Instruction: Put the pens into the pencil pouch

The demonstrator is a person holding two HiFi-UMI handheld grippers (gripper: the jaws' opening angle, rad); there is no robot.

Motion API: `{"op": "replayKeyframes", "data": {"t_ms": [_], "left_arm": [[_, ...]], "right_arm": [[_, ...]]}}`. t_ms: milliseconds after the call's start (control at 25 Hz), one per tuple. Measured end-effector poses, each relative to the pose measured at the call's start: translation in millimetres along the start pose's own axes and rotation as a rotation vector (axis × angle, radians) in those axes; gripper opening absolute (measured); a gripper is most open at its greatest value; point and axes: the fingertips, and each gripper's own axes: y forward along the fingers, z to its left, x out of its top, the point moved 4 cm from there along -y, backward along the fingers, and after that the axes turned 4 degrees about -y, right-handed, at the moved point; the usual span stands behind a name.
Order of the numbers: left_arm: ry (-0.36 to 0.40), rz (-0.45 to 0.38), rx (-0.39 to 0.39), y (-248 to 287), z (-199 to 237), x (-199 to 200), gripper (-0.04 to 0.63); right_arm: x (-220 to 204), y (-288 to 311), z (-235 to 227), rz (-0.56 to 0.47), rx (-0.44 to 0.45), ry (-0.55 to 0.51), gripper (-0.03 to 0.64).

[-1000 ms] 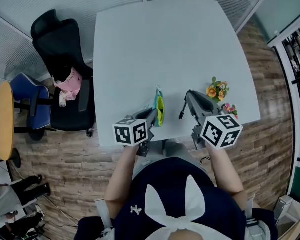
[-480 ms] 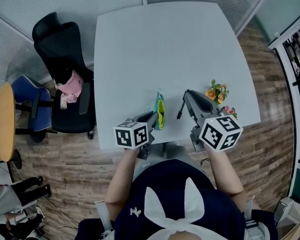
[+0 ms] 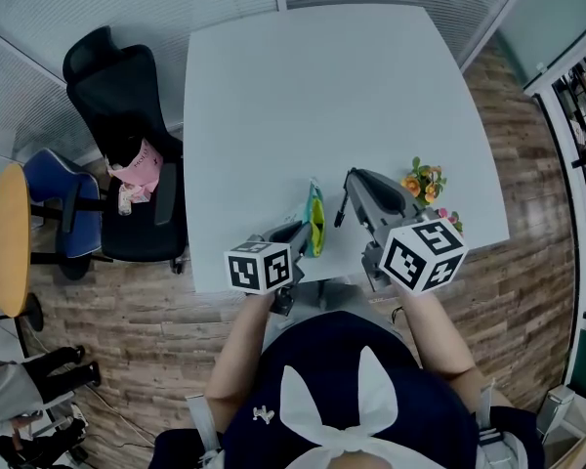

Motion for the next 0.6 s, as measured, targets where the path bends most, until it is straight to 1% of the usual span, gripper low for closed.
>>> {"op": "replayKeyframes", "data": {"t_ms": [240,600], "left_arm": [[-0.006,0.000,-0.004,1.8,-2.7,-1.5,0.046],[-0.012,-0.003,-0.011,1.1,-3.5,-2.7,0.046]], "right_arm": [[3.5,9.7,9.4,-0.019,0.028,-0.050,0.046],[-3.4,18.4,19.3,-0.019,0.056,-0.081,0.048]]}}
